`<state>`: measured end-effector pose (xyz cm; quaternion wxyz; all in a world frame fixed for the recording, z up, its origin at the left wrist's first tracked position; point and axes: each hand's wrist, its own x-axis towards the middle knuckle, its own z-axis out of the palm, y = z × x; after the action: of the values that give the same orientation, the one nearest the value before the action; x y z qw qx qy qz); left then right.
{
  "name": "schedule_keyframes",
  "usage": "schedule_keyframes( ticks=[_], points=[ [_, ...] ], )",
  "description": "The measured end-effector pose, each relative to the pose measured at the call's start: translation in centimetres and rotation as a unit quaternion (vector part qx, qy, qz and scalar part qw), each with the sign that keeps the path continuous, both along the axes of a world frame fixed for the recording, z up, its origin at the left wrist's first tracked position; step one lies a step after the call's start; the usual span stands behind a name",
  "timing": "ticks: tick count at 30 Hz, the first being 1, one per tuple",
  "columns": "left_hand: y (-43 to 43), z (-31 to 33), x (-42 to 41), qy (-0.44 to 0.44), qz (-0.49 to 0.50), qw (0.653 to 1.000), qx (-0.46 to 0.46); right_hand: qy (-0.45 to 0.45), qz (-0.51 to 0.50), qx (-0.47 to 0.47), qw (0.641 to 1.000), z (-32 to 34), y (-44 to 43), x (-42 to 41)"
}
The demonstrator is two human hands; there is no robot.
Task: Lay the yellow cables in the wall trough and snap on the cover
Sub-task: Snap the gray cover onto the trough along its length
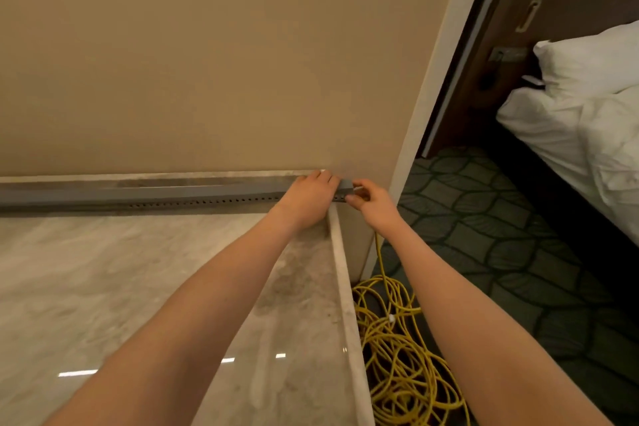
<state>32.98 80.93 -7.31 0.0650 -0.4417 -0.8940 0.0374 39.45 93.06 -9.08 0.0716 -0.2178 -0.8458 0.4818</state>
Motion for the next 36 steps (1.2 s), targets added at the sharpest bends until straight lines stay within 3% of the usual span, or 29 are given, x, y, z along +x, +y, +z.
schedule_keyframes(
  ticks=[10, 19, 23, 36],
  points=[
    [1.3, 0.0, 0.8, 0.057, -0.002, 0.997, 0.048, 0.037, 0.044, -0.008, 0.998, -0.5, 1.4, -0.9],
    [0.4, 0.3, -1.2, 0.008, -0.007, 1.000, -0.029, 0.048, 0.029, -0.043, 0.997, -0.5, 1.7, -0.8],
    [0.1, 0.5, -1.7, -0.052, -0.019, 0.998, -0.013, 0.041, 0.025, -0.055, 0.997, -0.6, 1.9, -0.8],
    [0.6, 0.7, -1.1, -0.060, -0.047, 0.997, -0.020, 0.031, 0.030, -0.033, 0.999, -0.5, 2.3, -0.9]
  ],
)
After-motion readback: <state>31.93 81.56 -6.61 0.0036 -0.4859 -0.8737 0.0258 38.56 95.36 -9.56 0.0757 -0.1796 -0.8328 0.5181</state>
